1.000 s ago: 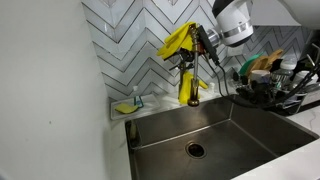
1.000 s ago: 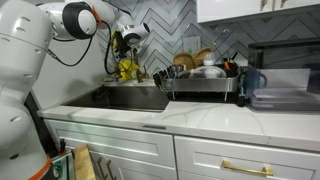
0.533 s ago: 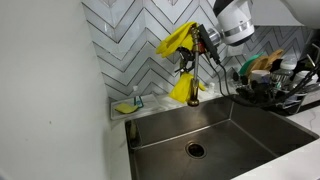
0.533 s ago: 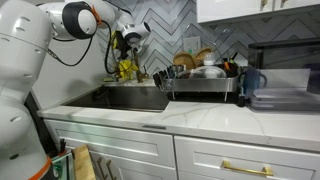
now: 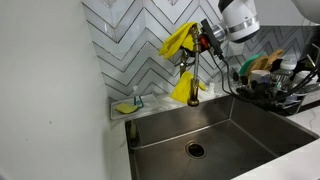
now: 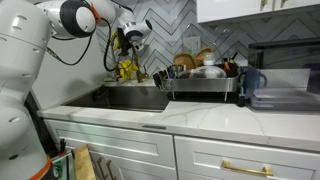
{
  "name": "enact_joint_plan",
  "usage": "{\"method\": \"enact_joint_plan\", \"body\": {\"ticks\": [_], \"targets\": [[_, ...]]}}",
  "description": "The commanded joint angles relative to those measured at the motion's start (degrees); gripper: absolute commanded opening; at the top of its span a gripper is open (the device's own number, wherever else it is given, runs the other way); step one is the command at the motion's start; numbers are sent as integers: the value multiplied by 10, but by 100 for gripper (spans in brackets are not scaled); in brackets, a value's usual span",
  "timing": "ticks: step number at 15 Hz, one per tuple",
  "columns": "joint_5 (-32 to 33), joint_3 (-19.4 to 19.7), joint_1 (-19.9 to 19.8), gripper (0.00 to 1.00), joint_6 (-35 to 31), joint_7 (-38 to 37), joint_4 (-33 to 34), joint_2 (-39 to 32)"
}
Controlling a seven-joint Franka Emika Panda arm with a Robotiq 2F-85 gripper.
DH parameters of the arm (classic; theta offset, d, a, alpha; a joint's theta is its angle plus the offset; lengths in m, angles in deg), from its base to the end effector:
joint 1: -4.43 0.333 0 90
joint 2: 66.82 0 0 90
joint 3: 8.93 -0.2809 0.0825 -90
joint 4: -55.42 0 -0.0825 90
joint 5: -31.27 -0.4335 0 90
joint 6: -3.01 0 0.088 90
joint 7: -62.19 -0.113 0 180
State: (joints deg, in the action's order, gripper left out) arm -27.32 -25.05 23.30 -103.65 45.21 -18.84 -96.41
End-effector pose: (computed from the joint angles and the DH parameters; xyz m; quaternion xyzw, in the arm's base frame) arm 0.6018 0.4541 0.4643 -0.8465 0.0087 0.2063 0.4907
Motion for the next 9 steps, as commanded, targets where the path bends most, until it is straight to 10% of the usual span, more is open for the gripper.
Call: {"method": "enact_joint_plan", "body": {"ticks": [1, 3, 9], "targets": [[-27, 8, -4, 41, -19, -41, -39, 27], [-25, 14, -5, 70, -22, -59, -46, 34], [-1, 32, -5, 100, -9, -128, -76, 67]]}}
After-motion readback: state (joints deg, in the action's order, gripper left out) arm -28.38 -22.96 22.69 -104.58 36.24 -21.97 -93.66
